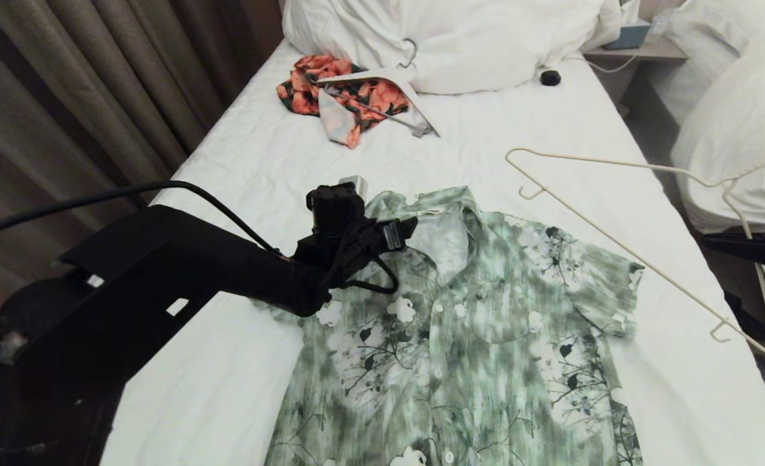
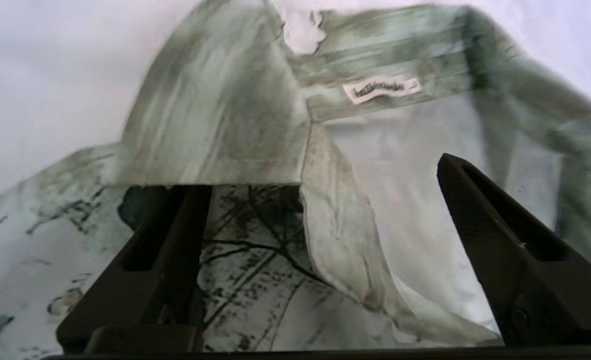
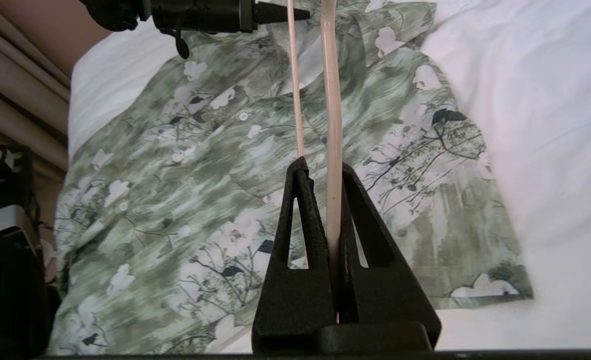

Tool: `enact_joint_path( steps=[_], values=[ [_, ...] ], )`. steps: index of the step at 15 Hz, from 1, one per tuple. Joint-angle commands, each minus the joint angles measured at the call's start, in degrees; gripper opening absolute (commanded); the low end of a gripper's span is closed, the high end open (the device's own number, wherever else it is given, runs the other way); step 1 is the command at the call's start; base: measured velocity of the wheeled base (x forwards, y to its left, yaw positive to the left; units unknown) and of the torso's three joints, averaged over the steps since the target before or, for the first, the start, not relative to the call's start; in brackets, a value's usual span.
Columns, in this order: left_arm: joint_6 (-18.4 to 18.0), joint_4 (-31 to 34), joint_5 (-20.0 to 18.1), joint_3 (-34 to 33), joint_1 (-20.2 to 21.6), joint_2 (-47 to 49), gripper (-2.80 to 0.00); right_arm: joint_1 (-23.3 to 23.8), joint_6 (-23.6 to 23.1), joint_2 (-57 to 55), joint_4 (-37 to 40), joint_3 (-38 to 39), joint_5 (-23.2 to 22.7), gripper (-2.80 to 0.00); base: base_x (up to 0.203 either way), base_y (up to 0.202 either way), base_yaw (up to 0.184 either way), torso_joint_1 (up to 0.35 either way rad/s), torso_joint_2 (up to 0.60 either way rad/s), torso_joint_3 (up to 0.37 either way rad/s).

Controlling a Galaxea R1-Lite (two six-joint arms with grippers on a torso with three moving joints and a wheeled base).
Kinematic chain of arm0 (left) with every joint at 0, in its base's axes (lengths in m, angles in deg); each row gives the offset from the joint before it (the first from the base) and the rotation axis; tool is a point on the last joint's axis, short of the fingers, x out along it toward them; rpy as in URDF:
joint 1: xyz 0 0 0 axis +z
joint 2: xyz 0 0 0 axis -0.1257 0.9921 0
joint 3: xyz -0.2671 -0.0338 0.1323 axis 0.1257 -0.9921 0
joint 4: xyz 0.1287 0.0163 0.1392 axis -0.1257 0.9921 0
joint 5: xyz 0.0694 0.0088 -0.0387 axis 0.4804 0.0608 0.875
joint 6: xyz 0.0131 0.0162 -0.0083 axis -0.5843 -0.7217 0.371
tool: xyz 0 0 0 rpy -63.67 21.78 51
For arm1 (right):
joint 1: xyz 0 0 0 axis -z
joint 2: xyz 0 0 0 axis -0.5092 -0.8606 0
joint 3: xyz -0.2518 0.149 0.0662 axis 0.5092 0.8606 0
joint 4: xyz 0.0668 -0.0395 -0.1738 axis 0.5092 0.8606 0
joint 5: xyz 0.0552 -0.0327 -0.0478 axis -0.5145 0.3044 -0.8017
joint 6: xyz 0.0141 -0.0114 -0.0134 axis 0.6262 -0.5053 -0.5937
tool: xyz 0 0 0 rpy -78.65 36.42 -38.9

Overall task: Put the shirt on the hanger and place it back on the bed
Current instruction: Lift the shirt and hanger

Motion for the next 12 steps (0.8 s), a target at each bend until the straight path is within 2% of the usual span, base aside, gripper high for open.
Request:
enact_joint_path(
  steps=[1, 7, 8, 12],
  values=[
    [0.1, -0.3, 0.1, 0.5, 0.2, 1.5, 0.00, -0.1, -0.2, -0.9, -0.5, 0.0, -0.4, -2.80, 0.000, 0.000, 0.000, 0.000, 0.00, 0.000],
    [0.1, -0.3, 0.1, 2.2, 0.2, 2.3, 0.00, -0.3, -0.2, -1.4, -0.8, 0.0, -0.4, -2.80, 0.000, 0.000, 0.000, 0.000, 0.00, 0.000],
    [0.1, -0.3, 0.2, 2.5, 0.2, 2.3, -2.80, -0.3, -0.2, -1.5, -0.8, 0.0, -0.4, -2.80, 0.000, 0.000, 0.000, 0.000, 0.00, 0.000],
    [0.1, -0.3, 0.1, 2.7, 0.3, 2.2, -2.80, -0.2, -0.2, -1.8, -0.8, -0.1, -0.4, -2.80, 0.000, 0.000, 0.000, 0.000, 0.00, 0.000]
  ],
)
